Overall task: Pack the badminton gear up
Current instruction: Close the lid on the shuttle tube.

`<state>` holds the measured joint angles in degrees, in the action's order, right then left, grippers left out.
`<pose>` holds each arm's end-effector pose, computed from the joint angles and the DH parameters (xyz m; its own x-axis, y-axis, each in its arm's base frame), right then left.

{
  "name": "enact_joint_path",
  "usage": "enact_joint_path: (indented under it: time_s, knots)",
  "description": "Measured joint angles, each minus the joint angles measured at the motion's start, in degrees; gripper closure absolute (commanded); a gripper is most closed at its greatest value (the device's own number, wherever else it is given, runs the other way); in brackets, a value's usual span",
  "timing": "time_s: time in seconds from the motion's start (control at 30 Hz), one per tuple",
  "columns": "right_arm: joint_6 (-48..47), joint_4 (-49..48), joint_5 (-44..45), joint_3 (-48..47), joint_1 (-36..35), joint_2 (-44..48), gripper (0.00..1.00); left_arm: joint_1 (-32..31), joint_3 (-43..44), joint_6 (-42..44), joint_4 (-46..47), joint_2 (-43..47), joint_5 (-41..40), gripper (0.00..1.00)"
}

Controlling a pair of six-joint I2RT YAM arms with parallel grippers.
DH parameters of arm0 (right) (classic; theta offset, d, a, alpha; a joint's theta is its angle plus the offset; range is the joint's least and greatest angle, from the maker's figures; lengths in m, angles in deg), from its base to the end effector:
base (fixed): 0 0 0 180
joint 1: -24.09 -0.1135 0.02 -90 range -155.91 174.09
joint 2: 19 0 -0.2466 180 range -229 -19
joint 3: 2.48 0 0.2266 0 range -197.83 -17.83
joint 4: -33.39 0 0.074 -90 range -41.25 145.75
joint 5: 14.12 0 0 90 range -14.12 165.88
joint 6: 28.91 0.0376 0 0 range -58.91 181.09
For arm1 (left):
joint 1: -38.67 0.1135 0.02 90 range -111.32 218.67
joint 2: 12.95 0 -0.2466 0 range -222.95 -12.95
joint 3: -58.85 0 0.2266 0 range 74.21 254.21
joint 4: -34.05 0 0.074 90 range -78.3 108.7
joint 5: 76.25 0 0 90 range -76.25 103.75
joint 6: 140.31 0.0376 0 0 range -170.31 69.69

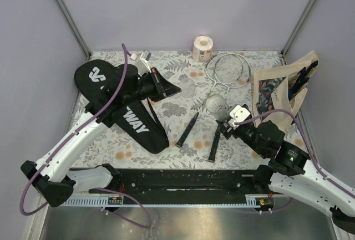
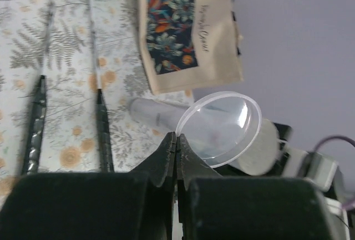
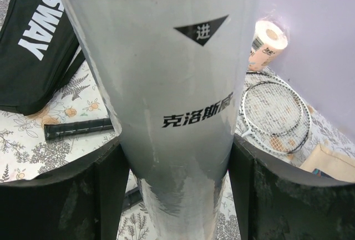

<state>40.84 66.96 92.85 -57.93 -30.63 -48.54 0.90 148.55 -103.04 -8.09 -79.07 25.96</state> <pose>0.0773 0.0902 0.3194 0.1402 -0.3750 -0.9164 -0.6024 0.7022 -0.3795 0.1792 -0.1489 0.3944 -0.7549 -0.3990 -0.5205 0.2583 0.5486 -0.7952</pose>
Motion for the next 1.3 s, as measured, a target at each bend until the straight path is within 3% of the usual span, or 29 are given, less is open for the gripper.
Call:
enact_joint_path:
  time_s: [0.27,0.57,0.8,1.3]
  knots:
    - [-1.2,-3.2,-1.6,0.0,0.0,-4.5,0.6,-0.2,0.4,-2.0,4.4,-1.2,12.7,1.0]
    - [-2.7,-3.9,-1.7,0.1,0.0,-7.1,0.6,-2.5,0.4,-2.8,4.3,-4.8,16.5,1.0]
    - [-3.7,-3.8,-1.8,0.1,0.0,-8.6,0.6,-5.0,2.6,-0.6,-0.3,-7.5,15.1,1.0]
    - [-4.0,-3.5,-3.4,0.1,0.0,-9.0,0.6,-7.3,9.0,6.5,-13.1,-8.8,2.0,1.0]
